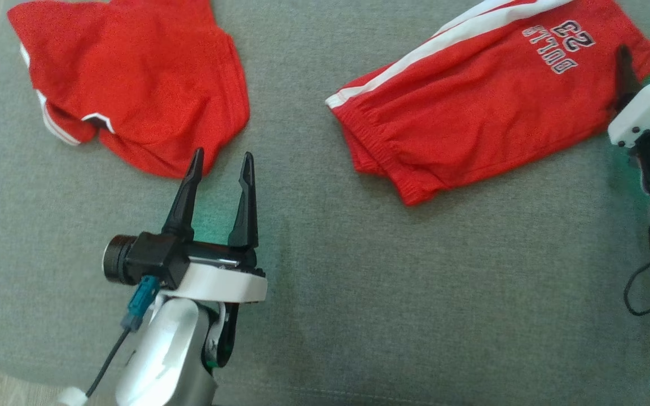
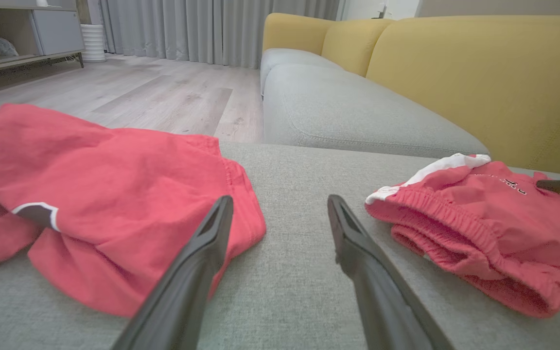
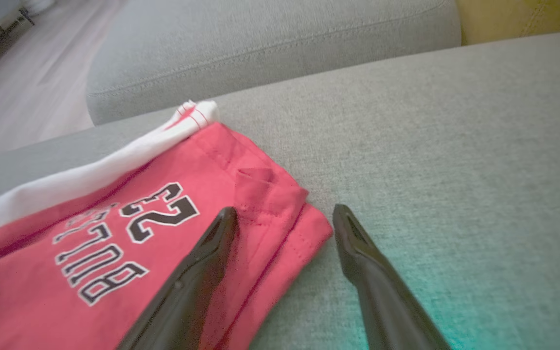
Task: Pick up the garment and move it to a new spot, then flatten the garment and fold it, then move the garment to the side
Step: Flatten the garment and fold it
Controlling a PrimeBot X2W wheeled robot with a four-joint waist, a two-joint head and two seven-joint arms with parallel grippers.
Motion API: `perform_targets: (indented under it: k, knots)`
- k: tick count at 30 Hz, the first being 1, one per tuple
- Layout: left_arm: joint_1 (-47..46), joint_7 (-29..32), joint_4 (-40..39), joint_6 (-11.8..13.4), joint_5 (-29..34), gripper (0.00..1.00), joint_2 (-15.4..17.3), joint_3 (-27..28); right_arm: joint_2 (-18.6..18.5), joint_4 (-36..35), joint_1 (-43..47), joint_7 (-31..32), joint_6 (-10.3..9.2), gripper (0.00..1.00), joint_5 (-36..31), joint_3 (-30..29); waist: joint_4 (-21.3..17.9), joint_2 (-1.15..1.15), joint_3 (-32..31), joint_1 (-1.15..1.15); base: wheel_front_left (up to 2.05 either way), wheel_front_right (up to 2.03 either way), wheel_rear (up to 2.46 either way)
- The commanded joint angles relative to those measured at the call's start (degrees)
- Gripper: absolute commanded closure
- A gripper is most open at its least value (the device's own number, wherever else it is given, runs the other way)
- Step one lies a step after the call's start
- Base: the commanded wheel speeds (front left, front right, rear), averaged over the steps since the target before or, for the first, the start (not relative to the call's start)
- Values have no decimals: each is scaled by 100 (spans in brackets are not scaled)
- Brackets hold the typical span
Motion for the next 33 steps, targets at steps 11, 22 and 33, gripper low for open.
perform_targets:
  k: [11, 22, 33]
  knots:
    - [-165, -37, -273, 74, -48, 0, 6, 99, -94, 816, -532, 82, 37, 100, 86, 376, 98, 0, 62, -1, 0, 0, 0]
    - [-12, -37, -237, 72, -50, 0, 6, 207, -516, 676, -182, -438, 37, 100, 1022, 780, -274, 0, -370, -1, 0, 0, 0]
    - [130, -37, -200, 44, 8, 0, 5, 304, -1126, 385, 937, -638, 37, 100, 1862, 658, -545, 0, -715, -1, 0, 0, 0]
